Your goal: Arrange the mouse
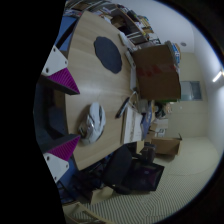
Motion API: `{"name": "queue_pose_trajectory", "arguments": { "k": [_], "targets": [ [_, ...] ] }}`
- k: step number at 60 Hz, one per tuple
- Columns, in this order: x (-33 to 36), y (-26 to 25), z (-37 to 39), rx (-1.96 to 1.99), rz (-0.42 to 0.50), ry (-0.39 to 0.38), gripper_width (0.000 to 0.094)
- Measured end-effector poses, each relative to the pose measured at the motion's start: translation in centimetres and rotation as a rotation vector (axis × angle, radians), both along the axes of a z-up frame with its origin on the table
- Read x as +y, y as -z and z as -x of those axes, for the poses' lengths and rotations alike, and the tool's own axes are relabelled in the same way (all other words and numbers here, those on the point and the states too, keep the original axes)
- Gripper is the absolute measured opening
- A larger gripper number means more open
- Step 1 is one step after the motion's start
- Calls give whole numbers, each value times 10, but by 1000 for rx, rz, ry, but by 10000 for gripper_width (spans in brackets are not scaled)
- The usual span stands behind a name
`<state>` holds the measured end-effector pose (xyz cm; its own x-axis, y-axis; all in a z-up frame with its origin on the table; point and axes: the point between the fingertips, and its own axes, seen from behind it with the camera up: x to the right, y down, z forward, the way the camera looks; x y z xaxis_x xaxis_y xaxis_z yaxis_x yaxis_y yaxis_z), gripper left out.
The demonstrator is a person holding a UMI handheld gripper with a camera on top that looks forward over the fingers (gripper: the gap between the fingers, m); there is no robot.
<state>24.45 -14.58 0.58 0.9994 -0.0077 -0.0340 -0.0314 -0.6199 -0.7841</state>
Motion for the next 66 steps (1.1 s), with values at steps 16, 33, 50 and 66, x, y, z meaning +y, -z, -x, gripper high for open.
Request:
{"name": "queue_pose_trajectory", "arguments": {
  "k": [16,33,50,66],
  "targets": [
    [48,21,-47,-17,-82,-21,824],
    [97,18,-57,-13,-121,-9,831],
    [126,17,-77,-24,-189,156,539],
    [125,-12,-83,-48,-130,273,376]
  ]
}}
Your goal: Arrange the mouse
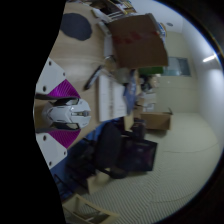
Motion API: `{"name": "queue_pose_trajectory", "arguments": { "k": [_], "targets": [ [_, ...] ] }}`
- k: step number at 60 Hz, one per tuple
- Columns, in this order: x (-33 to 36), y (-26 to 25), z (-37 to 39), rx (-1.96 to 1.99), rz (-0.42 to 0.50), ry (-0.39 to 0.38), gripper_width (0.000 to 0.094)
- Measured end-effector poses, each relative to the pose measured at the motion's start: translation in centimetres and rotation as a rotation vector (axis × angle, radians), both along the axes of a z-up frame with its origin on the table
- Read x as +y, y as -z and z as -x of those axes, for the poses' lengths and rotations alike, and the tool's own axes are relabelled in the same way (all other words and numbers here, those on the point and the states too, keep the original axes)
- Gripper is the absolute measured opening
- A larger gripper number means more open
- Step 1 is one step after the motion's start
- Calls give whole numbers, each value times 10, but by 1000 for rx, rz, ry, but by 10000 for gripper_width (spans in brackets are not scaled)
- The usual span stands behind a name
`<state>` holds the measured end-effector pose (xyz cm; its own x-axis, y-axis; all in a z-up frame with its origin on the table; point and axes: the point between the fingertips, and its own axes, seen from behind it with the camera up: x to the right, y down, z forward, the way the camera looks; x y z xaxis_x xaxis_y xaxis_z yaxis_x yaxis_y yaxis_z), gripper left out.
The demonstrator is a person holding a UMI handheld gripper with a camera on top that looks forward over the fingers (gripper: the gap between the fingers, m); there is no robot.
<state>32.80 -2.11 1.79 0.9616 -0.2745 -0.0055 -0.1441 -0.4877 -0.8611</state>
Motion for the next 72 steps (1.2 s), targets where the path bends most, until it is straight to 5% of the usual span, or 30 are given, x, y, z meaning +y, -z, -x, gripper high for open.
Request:
{"name": "queue_pose_trajectory", "arguments": {
  "k": [9,16,31,43,44,51,60,65,67,72],
  "targets": [
    [20,-141,58,-20,-217,3,369],
    [37,-179,154,29,-285,-58,368],
    [74,-58,331,76,-64,-250,366],
    [69,21,356,46,122,-282,372],
    [66,29,357,41,146,-288,424],
    [67,32,358,55,113,-277,396],
    [65,33,361,59,164,-312,585],
    [60,28,370,111,191,-354,892],
    [55,21,372,134,186,-361,829],
    [44,0,370,142,155,-391,837]
  ]
}}
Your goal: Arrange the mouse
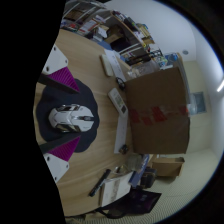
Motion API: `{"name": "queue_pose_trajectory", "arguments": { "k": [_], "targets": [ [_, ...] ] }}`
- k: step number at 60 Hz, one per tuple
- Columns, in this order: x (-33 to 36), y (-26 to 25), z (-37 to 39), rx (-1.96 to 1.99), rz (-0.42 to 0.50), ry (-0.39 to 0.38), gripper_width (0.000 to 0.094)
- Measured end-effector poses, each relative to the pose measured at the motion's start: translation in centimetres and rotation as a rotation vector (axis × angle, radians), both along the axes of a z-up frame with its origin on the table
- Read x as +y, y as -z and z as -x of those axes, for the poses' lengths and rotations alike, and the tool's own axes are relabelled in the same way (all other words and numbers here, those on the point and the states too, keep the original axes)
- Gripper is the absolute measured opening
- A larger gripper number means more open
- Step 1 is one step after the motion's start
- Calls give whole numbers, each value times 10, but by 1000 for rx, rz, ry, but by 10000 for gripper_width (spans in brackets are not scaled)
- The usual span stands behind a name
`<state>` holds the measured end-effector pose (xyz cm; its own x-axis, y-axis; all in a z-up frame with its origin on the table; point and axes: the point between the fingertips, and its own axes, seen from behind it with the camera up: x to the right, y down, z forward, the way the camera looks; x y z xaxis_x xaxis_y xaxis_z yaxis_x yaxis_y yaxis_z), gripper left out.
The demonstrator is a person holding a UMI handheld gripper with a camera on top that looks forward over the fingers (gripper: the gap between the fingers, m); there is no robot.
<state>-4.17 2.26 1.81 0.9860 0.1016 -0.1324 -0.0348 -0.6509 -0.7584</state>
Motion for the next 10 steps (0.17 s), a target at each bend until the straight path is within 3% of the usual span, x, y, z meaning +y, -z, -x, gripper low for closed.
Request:
{"name": "queue_pose_trajectory", "arguments": {
  "k": [10],
  "targets": [
    [-51,-52,-12,56,-20,-42,842]
  ]
}}
